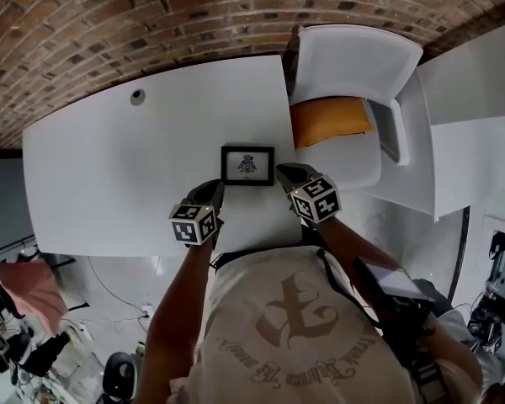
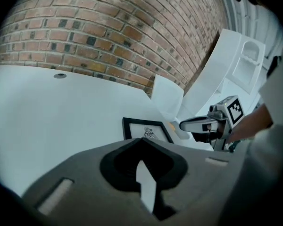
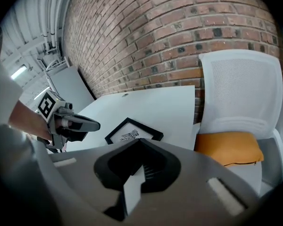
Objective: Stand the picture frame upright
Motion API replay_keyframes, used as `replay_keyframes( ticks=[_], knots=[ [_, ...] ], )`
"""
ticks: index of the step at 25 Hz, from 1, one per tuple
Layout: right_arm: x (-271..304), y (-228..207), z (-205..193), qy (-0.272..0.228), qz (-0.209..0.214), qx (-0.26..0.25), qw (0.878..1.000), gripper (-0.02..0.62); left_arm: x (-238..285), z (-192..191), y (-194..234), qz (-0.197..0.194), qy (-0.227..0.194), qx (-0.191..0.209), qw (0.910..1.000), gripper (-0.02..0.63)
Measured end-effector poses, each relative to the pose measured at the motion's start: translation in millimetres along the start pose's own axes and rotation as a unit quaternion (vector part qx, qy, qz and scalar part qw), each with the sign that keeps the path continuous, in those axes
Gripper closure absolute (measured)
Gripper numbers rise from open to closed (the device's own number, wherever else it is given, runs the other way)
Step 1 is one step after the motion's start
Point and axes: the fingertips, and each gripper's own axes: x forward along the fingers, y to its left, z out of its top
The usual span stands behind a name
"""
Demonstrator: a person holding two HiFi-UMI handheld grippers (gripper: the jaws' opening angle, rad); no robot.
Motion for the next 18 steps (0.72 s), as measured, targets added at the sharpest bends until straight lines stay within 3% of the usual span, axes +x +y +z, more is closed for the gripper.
replay_keyframes(
  ticks=[8, 12, 18],
  knots=[
    [26, -12, -17, 0.043, -0.021, 0.051, 0.998, 0.586, 23, 3, 20, -0.001, 0.05, -0.011, 0.9987, 0.581],
    [36, -18, -17, 0.053, -0.028, 0.074, 0.995, 0.515, 36, 7, 28, 0.004, 0.079, -0.001, 0.9969, 0.501],
    [45, -22, -15, 0.062, -0.041, 0.094, 0.993, 0.448, 50, 5, 32, 0.021, 0.118, 0.015, 0.9927, 0.476]
  ],
)
